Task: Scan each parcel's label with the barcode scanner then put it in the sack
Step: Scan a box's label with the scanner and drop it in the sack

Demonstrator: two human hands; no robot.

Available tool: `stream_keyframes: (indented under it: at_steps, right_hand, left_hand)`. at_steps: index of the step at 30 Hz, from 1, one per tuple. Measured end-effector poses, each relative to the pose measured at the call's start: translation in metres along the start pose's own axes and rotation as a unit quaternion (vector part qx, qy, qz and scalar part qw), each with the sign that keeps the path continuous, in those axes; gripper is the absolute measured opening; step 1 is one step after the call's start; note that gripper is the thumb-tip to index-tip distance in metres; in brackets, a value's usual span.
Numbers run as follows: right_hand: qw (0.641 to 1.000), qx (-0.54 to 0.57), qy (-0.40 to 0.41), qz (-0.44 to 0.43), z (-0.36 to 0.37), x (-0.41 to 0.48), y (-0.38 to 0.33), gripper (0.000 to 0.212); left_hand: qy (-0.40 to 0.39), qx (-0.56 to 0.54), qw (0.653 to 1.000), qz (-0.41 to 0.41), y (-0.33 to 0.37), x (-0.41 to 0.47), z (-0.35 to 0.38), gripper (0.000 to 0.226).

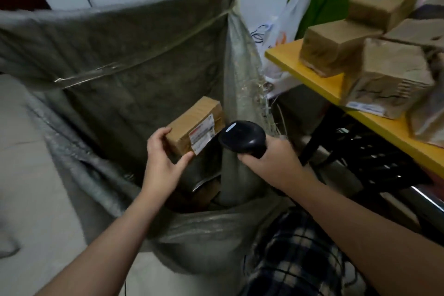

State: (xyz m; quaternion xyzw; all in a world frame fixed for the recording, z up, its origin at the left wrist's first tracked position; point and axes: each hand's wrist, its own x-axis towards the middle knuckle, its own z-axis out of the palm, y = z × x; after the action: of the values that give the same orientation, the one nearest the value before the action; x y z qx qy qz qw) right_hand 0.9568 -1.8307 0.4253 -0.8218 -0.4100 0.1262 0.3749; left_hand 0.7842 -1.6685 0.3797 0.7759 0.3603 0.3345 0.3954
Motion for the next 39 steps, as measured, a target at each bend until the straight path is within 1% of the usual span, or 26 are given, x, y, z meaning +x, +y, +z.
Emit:
stream_keyframes:
  at_steps: [3,6,8,10,12,16,18,19,22,24,26,28,31,33,35,36,39]
  right_hand:
    - [0.997,-0.060,-0.042,0.012,0.016,0.022,0.005,0.028]
    - [0.993,-0.076,-0.089,0.007,0.038,0.034,0.007,0.031]
    - [0.993,-0.054,-0.105,0.010,0.059,0.036,0.014,0.030]
    - [0.993,-0.014,-0.113,0.034,0.080,0.035,0.022,0.027]
    - [0.990,0.006,-0.127,0.056,0.100,0.032,0.030,0.023]
    - [0.984,-0.004,-0.161,0.071,0.127,0.023,0.042,0.022]
    - [0.981,-0.025,-0.178,0.068,0.136,0.019,0.042,0.022]
    - [0.981,-0.042,-0.181,0.059,0.138,0.017,0.041,0.022]
    - [0.982,-0.081,-0.168,0.031,0.134,0.013,0.037,0.029]
    - [0.982,-0.097,-0.157,0.035,0.121,0.009,0.037,0.031]
    - [0.983,-0.100,-0.147,0.050,0.104,0.006,0.039,0.035]
    - [0.987,-0.085,-0.117,0.063,0.082,0.002,0.039,0.034]
    - [0.995,-0.054,-0.032,0.078,0.045,-0.006,0.038,0.026]
    - [0.996,-0.015,0.043,0.082,0.020,-0.014,0.036,0.029]
    - [0.989,0.016,0.116,0.090,-0.009,-0.024,0.034,0.035]
    - [0.984,0.030,0.145,0.095,-0.025,-0.030,0.033,0.033]
    - [0.971,0.063,0.214,0.087,-0.072,-0.054,0.030,0.036]
  left_hand:
    - [-0.066,0.138,0.988,-0.034,-0.030,0.035,0.010,0.074]
    - [-0.157,0.272,0.948,-0.047,-0.065,0.058,0.029,0.072]
    - [-0.198,0.335,0.918,-0.072,-0.091,0.056,0.040,0.072]
    - [-0.212,0.366,0.899,-0.116,-0.120,0.041,0.042,0.073]
    - [-0.211,0.379,0.886,-0.164,-0.146,0.016,0.034,0.072]
    - [-0.236,0.403,0.852,-0.236,-0.184,-0.018,0.011,0.065]
    - [-0.216,0.399,0.849,-0.272,-0.193,-0.020,0.004,0.060]
    - [-0.206,0.400,0.850,-0.273,-0.194,-0.019,0.004,0.058]
    - [-0.238,0.449,0.836,-0.208,-0.173,-0.012,0.008,0.062]
    - [-0.240,0.475,0.832,-0.155,-0.150,-0.007,0.013,0.062]
    - [-0.232,0.484,0.838,-0.098,-0.125,-0.001,0.019,0.061]
    - [-0.224,0.475,0.850,-0.037,-0.095,0.007,0.026,0.057]
    - [-0.190,0.436,0.876,0.076,-0.042,0.017,0.039,0.055]
    - [-0.167,0.403,0.887,0.150,-0.003,0.021,0.049,0.054]
    - [-0.148,0.382,0.886,0.216,0.036,0.021,0.061,0.052]
    - [-0.139,0.379,0.882,0.245,0.056,0.020,0.067,0.051]
    - [-0.120,0.348,0.875,0.314,0.111,0.014,0.088,0.050]
